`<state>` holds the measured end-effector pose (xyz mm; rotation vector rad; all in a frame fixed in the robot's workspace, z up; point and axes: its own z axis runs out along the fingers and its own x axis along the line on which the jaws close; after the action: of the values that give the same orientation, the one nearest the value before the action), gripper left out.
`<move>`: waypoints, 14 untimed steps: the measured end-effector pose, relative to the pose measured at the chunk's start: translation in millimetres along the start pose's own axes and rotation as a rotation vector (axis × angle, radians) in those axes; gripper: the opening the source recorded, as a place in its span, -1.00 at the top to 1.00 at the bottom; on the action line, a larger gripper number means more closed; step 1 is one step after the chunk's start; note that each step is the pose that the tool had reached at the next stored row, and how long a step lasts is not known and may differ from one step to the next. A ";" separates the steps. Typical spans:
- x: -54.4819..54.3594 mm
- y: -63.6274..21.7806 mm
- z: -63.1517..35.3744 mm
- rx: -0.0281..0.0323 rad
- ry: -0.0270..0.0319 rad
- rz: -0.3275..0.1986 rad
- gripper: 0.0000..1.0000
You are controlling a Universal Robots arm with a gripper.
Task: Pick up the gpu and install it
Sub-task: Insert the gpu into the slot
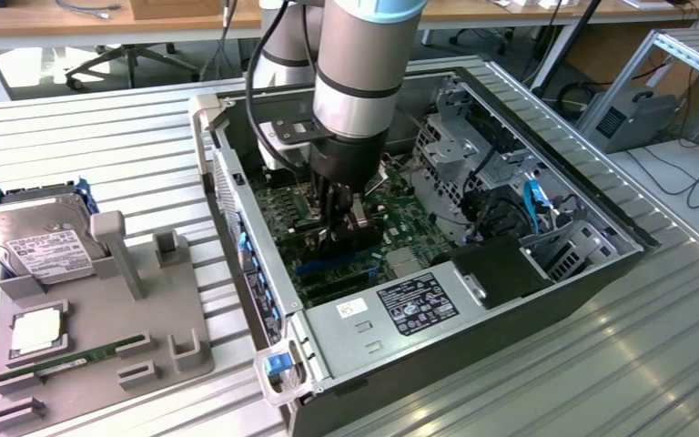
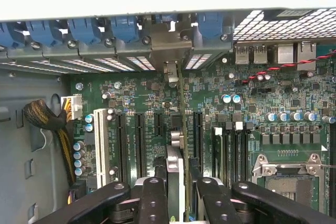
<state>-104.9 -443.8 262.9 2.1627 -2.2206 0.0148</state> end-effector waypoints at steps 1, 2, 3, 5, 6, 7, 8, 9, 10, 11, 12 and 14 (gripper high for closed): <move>0.0 -0.1 0.0 -0.0001 -0.0001 0.003 0.47; 0.0 -0.3 0.0 -0.0002 -0.0002 0.006 0.47; 0.0 -0.7 0.0 -0.0004 -0.0004 0.012 0.47; 0.0 -1.3 0.0 -0.0011 -0.0007 0.032 0.47; 0.0 -1.3 0.0 -0.0013 -0.0008 0.035 0.47; 0.0 -1.3 0.0 -0.0013 -0.0008 0.035 0.47; 0.0 -1.3 0.0 -0.0013 -0.0008 0.036 0.47; 0.0 -1.3 0.0 -0.0014 -0.0008 0.038 0.47; 0.0 -1.3 0.0 -0.0014 -0.0008 0.039 0.47; 0.0 -1.3 0.1 -0.0014 -0.0008 0.039 0.47; 0.0 -1.3 0.1 -0.0014 -0.0008 0.039 0.47; 0.0 -1.3 0.2 -0.0014 -0.0009 0.039 0.47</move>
<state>-103.6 -443.8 262.7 2.1190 -2.2623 0.0135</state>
